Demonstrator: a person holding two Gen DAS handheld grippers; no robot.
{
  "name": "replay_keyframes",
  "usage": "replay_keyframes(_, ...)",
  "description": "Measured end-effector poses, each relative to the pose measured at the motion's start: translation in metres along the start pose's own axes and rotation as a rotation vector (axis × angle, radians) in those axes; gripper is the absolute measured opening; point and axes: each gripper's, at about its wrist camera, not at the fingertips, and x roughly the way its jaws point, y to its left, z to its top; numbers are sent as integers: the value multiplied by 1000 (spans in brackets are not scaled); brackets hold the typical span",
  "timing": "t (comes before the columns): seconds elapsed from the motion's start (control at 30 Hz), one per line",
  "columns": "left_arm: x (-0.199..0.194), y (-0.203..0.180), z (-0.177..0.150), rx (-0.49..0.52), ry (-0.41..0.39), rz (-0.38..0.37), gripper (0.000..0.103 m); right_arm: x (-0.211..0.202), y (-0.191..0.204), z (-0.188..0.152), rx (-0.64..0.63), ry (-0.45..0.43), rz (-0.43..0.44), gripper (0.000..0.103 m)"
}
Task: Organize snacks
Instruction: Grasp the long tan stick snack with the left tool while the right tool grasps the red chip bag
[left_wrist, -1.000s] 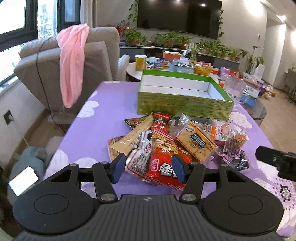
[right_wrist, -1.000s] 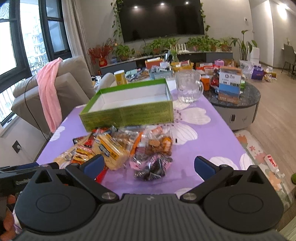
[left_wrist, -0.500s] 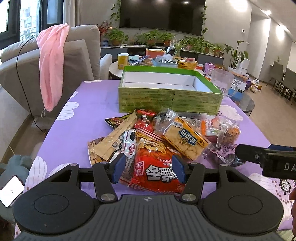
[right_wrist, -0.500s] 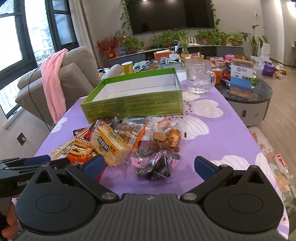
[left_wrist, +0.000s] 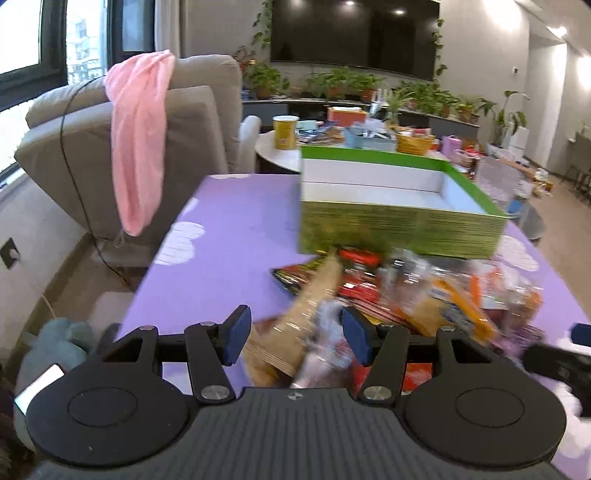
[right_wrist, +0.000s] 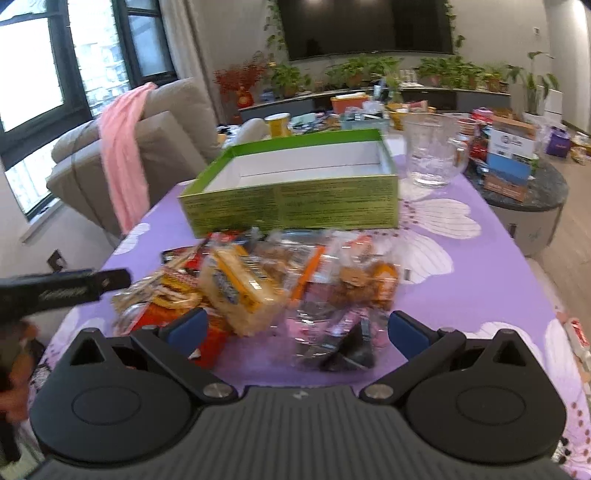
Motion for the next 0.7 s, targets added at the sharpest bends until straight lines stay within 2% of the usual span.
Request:
replay_keyframes(0.1,17,7,5,35,13,13,52,3,12,2,-26,20,68,48)
replay_keyframes(0.23,33,11,8,80,31,-14,52,8,30,5,-41,59,181,48)
replay_keyframes(0.43,32,23,11,77,15,-17,52,35,51,10,-17,143,249,48)
replay_keyframes(0.53,30,37,10,52,10,-12,52,51,53,11,32,188,257,48)
replay_keyframes(0.7,27,45,4,64,9,-22,52,68,49,12,145,233,210,48)
